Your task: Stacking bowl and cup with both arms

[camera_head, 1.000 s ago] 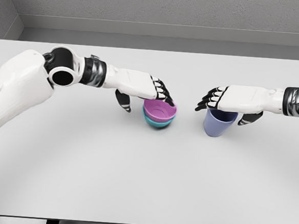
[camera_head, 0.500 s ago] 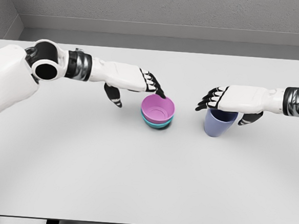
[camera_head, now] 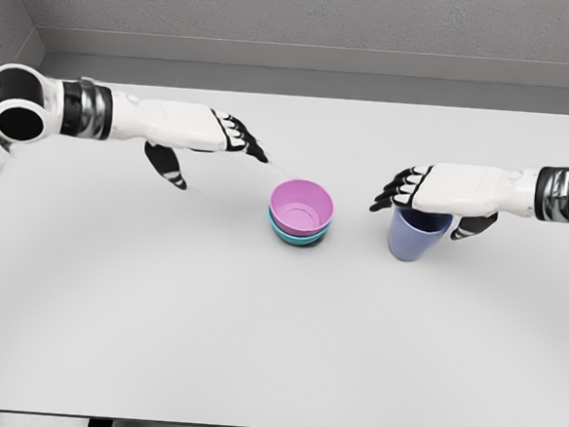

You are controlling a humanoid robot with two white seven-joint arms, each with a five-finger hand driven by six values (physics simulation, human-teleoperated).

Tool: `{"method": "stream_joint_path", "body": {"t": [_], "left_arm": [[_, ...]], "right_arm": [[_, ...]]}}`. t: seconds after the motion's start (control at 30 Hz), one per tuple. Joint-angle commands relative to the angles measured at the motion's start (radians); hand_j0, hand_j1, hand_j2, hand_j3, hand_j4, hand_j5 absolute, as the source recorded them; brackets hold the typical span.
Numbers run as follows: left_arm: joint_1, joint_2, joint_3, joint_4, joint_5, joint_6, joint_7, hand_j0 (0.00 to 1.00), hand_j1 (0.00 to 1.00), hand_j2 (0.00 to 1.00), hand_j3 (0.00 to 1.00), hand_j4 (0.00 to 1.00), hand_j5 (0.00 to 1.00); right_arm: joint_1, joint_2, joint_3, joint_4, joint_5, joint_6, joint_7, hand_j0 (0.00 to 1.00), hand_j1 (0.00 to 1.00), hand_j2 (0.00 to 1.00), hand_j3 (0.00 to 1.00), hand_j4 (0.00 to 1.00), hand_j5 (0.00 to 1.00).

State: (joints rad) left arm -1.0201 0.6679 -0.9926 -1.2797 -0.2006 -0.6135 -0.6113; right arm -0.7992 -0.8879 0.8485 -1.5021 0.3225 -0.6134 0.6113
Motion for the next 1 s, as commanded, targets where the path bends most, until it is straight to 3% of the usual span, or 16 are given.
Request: {"method": "stream_joint_path", "body": {"t": [0.0, 0.17, 0.27, 0.63, 0.73, 0.9, 0.97], "left_arm": [[0.000, 0.032, 0.012, 0.000, 0.012, 0.003, 0.000, 1.00, 1.00, 1.00, 1.00, 1.00, 1.00], [0.014, 0.042, 0.012, 0.013, 0.009, 0.003, 0.000, 1.00, 1.00, 1.00, 1.00, 1.00, 1.00], [0.015, 0.044, 0.012, 0.020, 0.007, 0.003, 0.000, 1.00, 1.00, 1.00, 1.00, 1.00, 1.00], [0.021, 0.044, 0.012, 0.020, 0.007, 0.003, 0.000, 1.00, 1.00, 1.00, 1.00, 1.00, 1.00], [0.023, 0.044, 0.012, 0.020, 0.007, 0.003, 0.000, 1.00, 1.00, 1.00, 1.00, 1.00, 1.00], [0.023, 0.044, 0.012, 0.020, 0.007, 0.003, 0.000, 1.00, 1.00, 1.00, 1.00, 1.00, 1.00], [0.023, 0.044, 0.012, 0.020, 0.007, 0.003, 0.000, 1.00, 1.00, 1.00, 1.00, 1.00, 1.00]], "right_arm": [[0.000, 0.000, 0.000, 0.000, -0.005, 0.003, 0.000, 1.00, 1.00, 1.00, 1.00, 1.00, 1.00], [-0.002, 0.000, 0.000, 0.000, -0.005, 0.003, 0.000, 1.00, 1.00, 1.00, 1.00, 1.00, 1.00], [-0.002, 0.000, -0.002, 0.000, -0.005, 0.003, 0.000, 0.90, 0.90, 0.90, 0.90, 0.90, 0.90], [0.000, 0.000, 0.000, 0.000, -0.005, 0.003, 0.000, 0.81, 0.81, 0.81, 0.81, 0.81, 0.81], [-0.002, 0.000, 0.000, 0.000, -0.006, 0.003, 0.000, 0.70, 0.70, 0.70, 0.70, 0.70, 0.70], [-0.002, 0.000, -0.003, 0.002, -0.008, 0.003, 0.000, 0.70, 0.70, 0.70, 0.70, 0.70, 0.70], [-0.002, -0.002, -0.005, 0.003, -0.008, 0.003, 0.000, 0.65, 0.65, 0.65, 0.65, 0.65, 0.65]]}}
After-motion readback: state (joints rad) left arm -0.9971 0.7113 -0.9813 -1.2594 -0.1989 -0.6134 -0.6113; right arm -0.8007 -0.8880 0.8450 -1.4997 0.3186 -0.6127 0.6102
